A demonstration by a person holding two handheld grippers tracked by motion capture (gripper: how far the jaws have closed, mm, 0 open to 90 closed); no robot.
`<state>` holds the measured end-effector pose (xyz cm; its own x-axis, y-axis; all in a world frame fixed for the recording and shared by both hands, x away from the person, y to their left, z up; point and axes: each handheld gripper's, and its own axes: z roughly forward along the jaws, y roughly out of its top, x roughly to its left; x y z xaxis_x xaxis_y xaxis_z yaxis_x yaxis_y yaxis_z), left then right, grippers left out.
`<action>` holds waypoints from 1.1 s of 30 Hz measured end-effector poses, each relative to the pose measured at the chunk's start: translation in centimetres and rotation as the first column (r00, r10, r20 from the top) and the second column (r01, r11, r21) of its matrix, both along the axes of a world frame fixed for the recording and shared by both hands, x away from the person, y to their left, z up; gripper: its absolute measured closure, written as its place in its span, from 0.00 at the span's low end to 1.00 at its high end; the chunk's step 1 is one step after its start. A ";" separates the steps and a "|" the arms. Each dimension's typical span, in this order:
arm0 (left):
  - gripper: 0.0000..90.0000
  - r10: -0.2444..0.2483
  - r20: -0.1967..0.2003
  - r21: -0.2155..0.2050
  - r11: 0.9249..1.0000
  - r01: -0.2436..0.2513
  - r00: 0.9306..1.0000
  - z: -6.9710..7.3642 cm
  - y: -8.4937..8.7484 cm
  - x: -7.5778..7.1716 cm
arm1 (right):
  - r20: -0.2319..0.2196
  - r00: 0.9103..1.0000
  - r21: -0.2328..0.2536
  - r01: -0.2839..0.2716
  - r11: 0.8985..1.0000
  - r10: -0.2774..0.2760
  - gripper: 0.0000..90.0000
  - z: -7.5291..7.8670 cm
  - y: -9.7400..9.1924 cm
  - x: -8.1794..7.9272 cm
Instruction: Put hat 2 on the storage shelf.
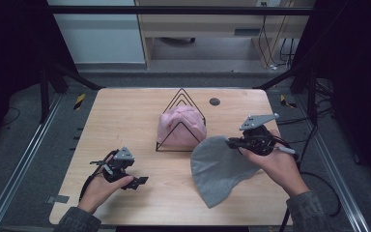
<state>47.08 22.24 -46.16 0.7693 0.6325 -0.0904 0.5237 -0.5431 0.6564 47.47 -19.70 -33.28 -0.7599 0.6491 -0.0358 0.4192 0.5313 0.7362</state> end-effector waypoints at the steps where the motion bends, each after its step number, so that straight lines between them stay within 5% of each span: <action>1: 0.11 -0.008 0.005 -0.005 1.000 0.008 1.000 0.1 -0.1 -0.1 | 0.004 1.000 0.001 -0.006 1.000 0.006 0.94 0.3 0.2 0.0; 10: 0.12 -0.070 0.028 -0.059 0.996 0.072 0.997 1.7 -1.1 -0.7 | 0.072 0.994 0.019 -0.089 0.996 0.087 0.94 3.6 2.4 -0.4; 12: 0.12 -0.097 0.026 -0.116 0.988 0.099 0.995 2.4 -1.6 -0.8 | 0.094 0.989 0.030 -0.113 0.993 0.110 0.94 4.7 3.2 -0.6; 14: 0.12 -0.104 0.029 -0.127 0.986 0.107 0.994 2.8 -1.8 -0.9 | 0.101 0.988 0.033 -0.121 0.992 0.117 0.94 5.0 3.4 -0.6; 33: 0.18 -0.161 0.116 -0.145 0.974 0.177 0.980 7.8 -4.2 0.0 | 0.184 0.961 0.045 -0.220 0.975 0.208 0.95 9.5 6.8 -1.3</action>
<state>47.08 18.02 -38.33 0.8740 0.4774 -0.0912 0.3585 -0.5065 0.7841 46.19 -12.92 -23.76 -0.8665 0.4775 -0.1454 0.1610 0.5432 0.8240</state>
